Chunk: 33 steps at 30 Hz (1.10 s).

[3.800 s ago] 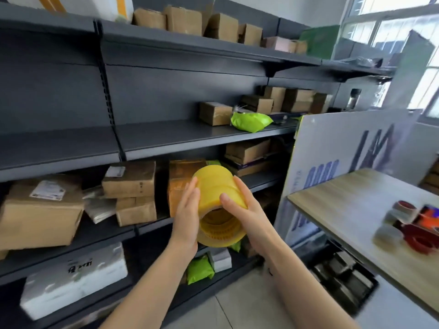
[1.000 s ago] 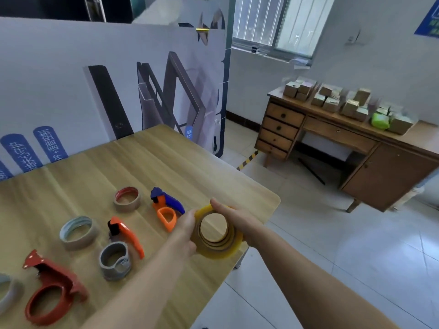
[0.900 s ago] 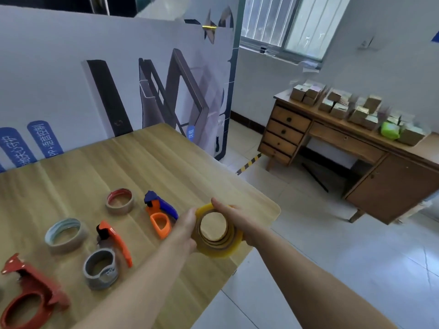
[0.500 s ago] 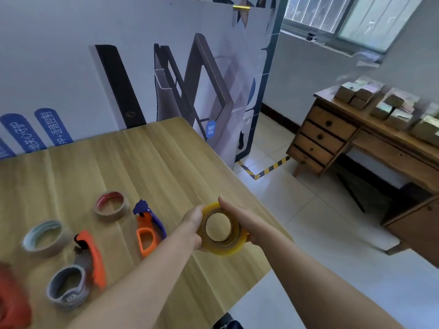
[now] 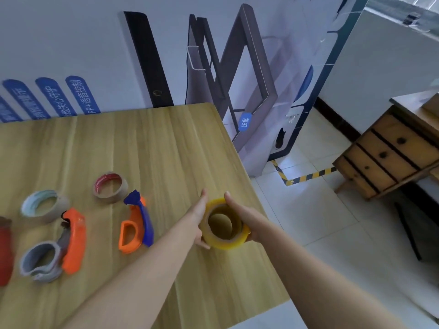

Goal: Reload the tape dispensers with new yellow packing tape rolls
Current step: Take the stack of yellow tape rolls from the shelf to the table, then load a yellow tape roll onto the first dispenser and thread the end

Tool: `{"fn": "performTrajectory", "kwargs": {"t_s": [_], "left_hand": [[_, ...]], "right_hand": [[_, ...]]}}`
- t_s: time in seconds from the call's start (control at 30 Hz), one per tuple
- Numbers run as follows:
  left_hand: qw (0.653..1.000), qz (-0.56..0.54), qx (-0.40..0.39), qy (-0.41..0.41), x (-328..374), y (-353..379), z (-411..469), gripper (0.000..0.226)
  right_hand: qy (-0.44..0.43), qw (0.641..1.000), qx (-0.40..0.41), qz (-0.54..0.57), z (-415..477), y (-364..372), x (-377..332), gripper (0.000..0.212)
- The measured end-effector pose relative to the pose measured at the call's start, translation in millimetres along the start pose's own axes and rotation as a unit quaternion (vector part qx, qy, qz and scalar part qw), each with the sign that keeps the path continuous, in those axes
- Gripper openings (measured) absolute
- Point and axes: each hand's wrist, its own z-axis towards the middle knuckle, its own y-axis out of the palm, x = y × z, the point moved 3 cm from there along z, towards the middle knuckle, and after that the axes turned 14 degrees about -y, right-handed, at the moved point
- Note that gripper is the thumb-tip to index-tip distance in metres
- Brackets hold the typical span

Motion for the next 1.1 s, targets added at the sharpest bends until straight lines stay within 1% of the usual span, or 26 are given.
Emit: {"fn": "performTrajectory", "kwargs": {"t_s": [0.07,0.13,0.2,0.27,0.33,0.4,0.43,0.5,0.57,0.6,0.67,0.77,0.83,0.9,1.0,1.03,1.1], "left_hand": [[1.000,-0.017,-0.019,0.008,3,-1,6,0.102],[0.999,-0.010,-0.041,0.018,3,-3,11,0.104],[0.998,0.021,-0.050,0.034,1,-5,14,0.096],[0.996,0.052,-0.037,0.060,-1,-5,15,0.082],[0.990,0.089,-0.003,0.109,-1,-6,16,0.074],[0.975,0.124,0.031,0.180,1,-9,14,0.072],[0.964,0.144,0.047,0.217,3,-11,12,0.070],[0.938,0.178,0.094,0.282,4,-17,5,0.061],[0.910,0.187,0.166,0.330,8,-25,-7,0.054],[0.893,0.187,0.207,0.352,11,-30,-16,0.051],[0.858,0.186,0.274,0.391,18,-41,-34,0.049],[0.828,0.146,0.327,0.432,25,-65,-60,0.043],[0.823,0.103,0.329,0.452,26,-85,-81,0.037],[0.817,0.068,0.309,0.481,25,-104,-100,0.037],[0.817,0.036,0.300,0.492,22,-134,-123,0.037],[0.818,0.022,0.300,0.489,20,-144,-128,0.033],[0.822,-0.006,0.315,0.475,18,-166,-137,0.016]], "right_hand": [[-0.006,1.000,0.005,-0.013,8,-2,-1,0.098],[-0.020,0.999,0.006,-0.034,15,-3,-1,0.095],[-0.038,0.997,0.004,-0.067,18,-5,-1,0.088],[-0.067,0.990,-0.007,-0.128,21,-8,-2,0.076],[-0.101,0.978,-0.016,-0.182,22,-10,-5,0.059],[-0.126,0.973,-0.011,-0.194,19,-9,-11,0.043],[-0.144,0.969,-0.006,-0.203,17,-7,-15,0.039],[-0.192,0.948,0.004,-0.255,11,-1,-28,0.041],[-0.243,0.925,0.023,-0.291,1,8,-46,0.041],[-0.260,0.921,0.031,-0.288,-3,12,-56,0.037],[-0.279,0.927,0.026,-0.248,-12,22,-73,0.030],[-0.296,0.942,-0.041,-0.153,-29,41,-97,0.042],[-0.319,0.940,-0.082,-0.085,-39,56,-110,0.042],[-0.316,0.942,-0.112,-0.020,-45,72,-121,0.039],[-0.311,0.936,-0.165,0.020,-53,105,-137,0.030],[-0.311,0.932,-0.185,0.037,-56,116,-142,0.030],[-0.312,0.921,-0.223,0.072,-63,138,-151,0.029]]}}
